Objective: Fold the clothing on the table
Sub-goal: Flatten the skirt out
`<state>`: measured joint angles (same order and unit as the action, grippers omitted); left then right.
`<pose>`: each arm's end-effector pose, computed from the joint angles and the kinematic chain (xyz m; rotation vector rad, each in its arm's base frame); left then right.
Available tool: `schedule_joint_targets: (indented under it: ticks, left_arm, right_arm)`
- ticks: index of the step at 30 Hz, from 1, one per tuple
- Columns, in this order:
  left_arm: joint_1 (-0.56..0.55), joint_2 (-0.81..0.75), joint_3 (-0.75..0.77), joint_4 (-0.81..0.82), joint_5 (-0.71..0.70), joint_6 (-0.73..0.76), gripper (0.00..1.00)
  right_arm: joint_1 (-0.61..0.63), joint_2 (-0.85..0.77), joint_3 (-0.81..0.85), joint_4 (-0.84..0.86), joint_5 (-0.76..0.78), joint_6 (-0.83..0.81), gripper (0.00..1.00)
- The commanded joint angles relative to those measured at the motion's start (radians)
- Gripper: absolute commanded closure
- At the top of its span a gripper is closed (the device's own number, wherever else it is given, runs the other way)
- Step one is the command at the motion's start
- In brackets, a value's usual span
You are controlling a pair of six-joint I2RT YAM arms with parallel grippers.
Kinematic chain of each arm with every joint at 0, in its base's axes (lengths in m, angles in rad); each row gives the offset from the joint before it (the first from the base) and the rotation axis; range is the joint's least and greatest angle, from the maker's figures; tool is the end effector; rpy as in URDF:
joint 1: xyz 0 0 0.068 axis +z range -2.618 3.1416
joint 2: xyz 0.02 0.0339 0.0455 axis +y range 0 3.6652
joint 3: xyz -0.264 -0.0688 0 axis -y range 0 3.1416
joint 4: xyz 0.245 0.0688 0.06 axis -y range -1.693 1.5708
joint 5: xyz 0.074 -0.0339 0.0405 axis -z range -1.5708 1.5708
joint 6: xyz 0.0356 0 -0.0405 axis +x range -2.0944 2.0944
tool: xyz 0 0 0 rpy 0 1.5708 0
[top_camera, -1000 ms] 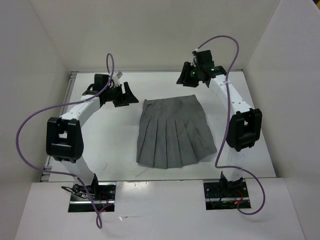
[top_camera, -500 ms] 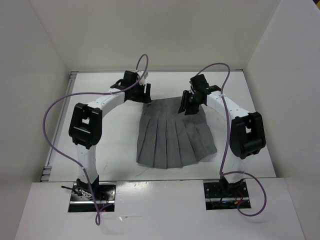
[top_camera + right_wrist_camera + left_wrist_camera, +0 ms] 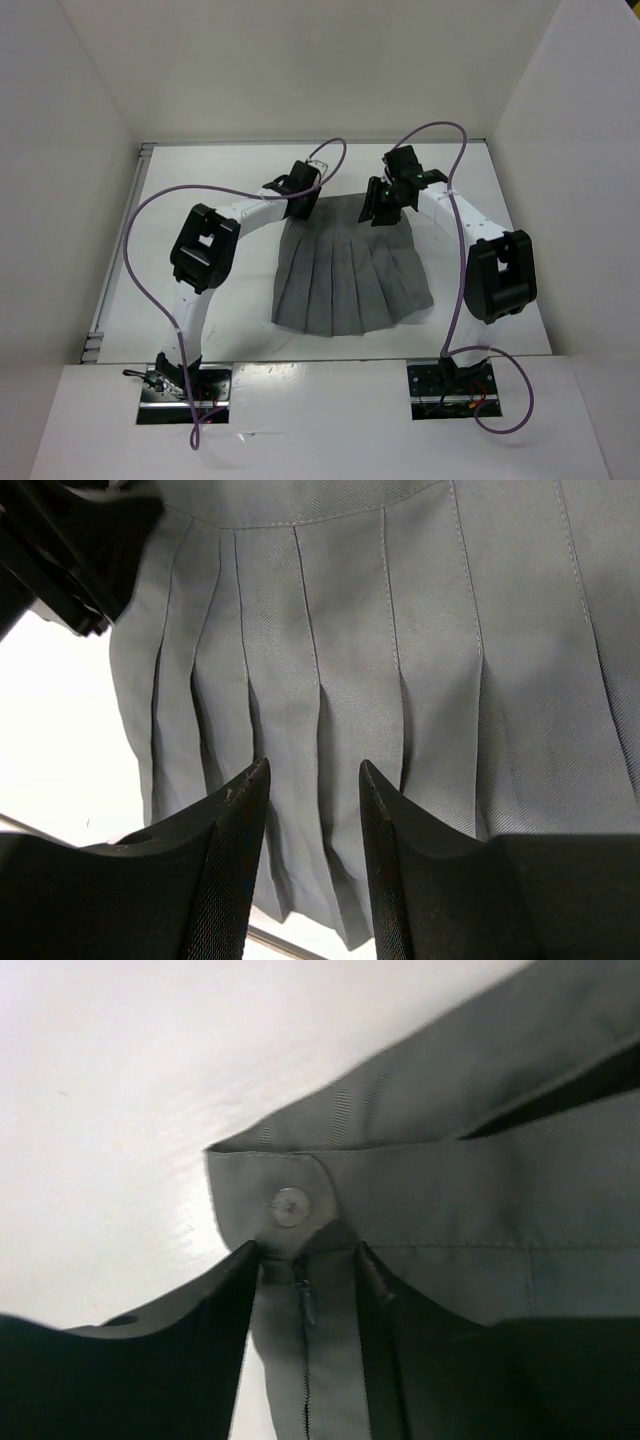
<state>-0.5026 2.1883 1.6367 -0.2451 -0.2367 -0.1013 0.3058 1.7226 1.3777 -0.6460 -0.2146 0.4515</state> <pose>0.4324 -0.2282 0.1738 0.3547 2.3124 -0.0180 0.3509 0.1187 0.2571 0.1070 2.6256 0.5525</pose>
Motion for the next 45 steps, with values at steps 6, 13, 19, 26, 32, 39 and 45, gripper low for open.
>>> schedule_joint_targets:
  ticks: [6, 13, 19, 26, 32, 39, 45]
  left_arm:
    - [-0.02, 0.047, 0.081, 0.055, -0.219, -0.005, 0.88]
    - [-0.03, 0.056, 0.114, 0.044, -0.133, 0.003, 1.0]
    - [-0.05, -0.113, 0.123, -0.051, 0.222, 0.014, 1.0]
    - [-0.057, -0.382, -0.058, -0.085, 0.619, -0.033, 1.0]
    - [0.183, -0.501, -0.283, 0.087, 0.671, -0.214, 1.0]
    - [0.416, -0.213, -0.246, 0.321, 0.87, -0.472, 1.0]
    - [0.532, -0.101, -0.255, 0.521, 0.939, -0.719, 1.0]
  right_arm:
    - [-0.01, -0.031, 0.009, -0.009, -0.005, -0.022, 0.54]
    - [-0.01, -0.021, 0.009, -0.009, -0.023, -0.022, 0.55]
    - [-0.019, -0.041, 0.009, 0.0, 0.015, -0.031, 0.55]
    - [-0.05, -0.11, -0.052, 0.057, 0.015, 0.002, 0.55]
    - [-0.095, -0.156, -0.094, 0.08, 0.005, 0.003, 0.56]
    - [-0.096, -0.156, -0.094, 0.101, -0.032, 0.003, 0.56]
    - [-0.096, -0.118, -0.072, 0.063, 0.053, -0.007, 0.56]
